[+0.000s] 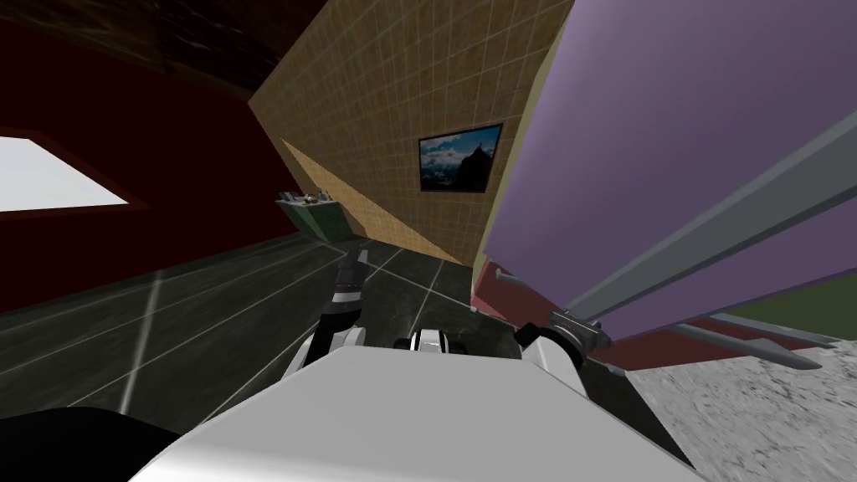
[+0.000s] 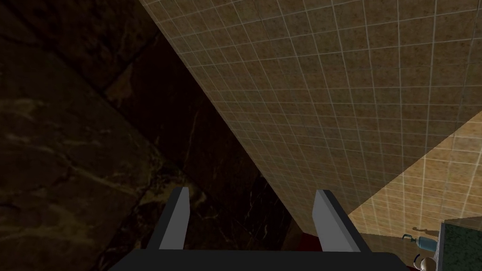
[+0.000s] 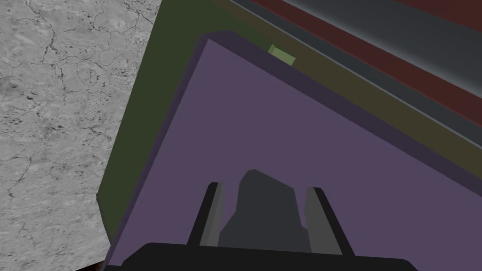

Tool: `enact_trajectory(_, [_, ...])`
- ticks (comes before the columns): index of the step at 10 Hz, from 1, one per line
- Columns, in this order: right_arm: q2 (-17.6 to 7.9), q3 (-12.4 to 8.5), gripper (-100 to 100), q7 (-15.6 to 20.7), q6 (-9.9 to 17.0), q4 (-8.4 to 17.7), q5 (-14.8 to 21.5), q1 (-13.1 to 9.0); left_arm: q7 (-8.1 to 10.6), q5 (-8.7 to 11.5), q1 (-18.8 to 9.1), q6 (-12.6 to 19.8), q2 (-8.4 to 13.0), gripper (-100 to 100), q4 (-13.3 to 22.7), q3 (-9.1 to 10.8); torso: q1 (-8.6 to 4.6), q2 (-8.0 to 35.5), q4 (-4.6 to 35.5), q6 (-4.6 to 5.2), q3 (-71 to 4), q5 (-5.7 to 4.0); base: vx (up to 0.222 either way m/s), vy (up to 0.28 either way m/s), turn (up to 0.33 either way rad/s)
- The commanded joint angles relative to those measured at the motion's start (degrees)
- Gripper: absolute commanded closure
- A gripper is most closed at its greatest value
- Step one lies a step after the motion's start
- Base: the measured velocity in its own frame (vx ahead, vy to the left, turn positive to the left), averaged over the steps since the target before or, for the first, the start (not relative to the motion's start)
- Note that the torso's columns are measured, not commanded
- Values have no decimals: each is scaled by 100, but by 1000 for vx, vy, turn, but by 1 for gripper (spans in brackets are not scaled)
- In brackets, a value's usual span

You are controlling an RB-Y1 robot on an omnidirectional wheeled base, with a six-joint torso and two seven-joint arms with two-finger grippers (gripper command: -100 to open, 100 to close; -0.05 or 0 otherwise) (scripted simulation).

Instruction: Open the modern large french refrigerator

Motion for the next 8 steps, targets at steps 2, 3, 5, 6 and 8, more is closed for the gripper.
enact_trajectory(2, [-4,-106,100,32,267,23,-76,21,0,0,0,0,2,0,0,1,-46,1,1,13,1,-10,96,173,-88])
enact_trajectory(3, [-6,-160,100,49,384,16,-108,18,0,0,1,0,1,0,0,1,-10,-20,-12,20,-8,-12,169,262,-117])
enact_trajectory(5, [-9,-269,100,83,619,3,-173,11,0,0,1,0,1,0,0,1,12,-20,-15,-1,-9,-10,168,253,-117])
enact_trajectory(6, [-11,-324,100,100,736,-4,-205,7,0,0,1,0,1,0,0,1,-9,-29,-11,-7,-14,-5,172,253,-95])
enact_trajectory(8, [-15,-433,100,135,971,-17,-270,0,0,0,1,0,1,0,0,1,-7,-36,-11,-17,-20,-1,164,246,-108])
